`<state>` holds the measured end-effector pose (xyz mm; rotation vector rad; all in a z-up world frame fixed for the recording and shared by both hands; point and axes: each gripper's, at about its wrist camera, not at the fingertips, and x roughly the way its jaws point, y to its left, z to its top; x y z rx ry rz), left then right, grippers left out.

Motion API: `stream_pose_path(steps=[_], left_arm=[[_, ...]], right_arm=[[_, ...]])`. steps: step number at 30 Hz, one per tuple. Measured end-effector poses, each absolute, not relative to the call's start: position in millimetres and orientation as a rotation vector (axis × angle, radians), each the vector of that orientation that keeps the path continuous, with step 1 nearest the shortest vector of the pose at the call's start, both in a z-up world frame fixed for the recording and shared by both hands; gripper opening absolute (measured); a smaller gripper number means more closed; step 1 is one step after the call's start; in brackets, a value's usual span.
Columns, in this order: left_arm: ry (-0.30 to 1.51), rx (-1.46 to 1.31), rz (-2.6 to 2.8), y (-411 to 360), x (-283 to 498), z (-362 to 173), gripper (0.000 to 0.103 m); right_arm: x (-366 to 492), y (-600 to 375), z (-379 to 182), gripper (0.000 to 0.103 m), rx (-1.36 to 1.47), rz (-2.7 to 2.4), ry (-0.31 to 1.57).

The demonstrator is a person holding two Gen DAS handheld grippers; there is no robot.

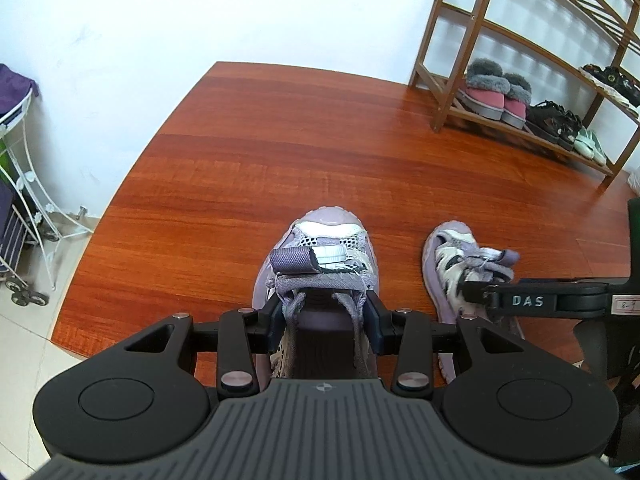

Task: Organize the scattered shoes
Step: 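Grasp one lilac sneaker's heel with the left tool while the right tool grasps the other, then lift both lilac sneakers with both tools and carry them to the rack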

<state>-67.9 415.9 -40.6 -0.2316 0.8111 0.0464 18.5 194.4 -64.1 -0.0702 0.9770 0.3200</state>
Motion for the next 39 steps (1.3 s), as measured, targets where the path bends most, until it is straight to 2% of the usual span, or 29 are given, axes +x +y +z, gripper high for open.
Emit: stream_pose_path(steps=[6, 9, 11, 17, 23, 39], left_arm=[[0.808, -0.224, 0.029, 412, -61, -39, 0.043], [0.815, -0.222, 0.023, 410, -57, -39, 0.043], [0.816, -0.219, 0.019, 408, -55, -38, 0.043], [0.813, -0.207, 0.003, 399, -48, -35, 0.043], [0.815, -0.193, -0.020, 386, -35, -31, 0.043], [0.783, -0.184, -0.060, 308, 35, 4, 0.043]], right_arm=[[28, 181, -65, 0.076, -0.032, 0.296, 0.956], [30, 183, -67, 0.066, -0.037, 0.320, 0.923], [30, 188, -68, 0.054, -0.054, 0.344, 0.905], [29, 188, -64, 0.040, -0.076, 0.378, 0.881], [33, 178, -56, 0.037, -0.079, 0.395, 0.877], [82, 96, 15, 0.037, -0.115, 0.404, 0.833]])
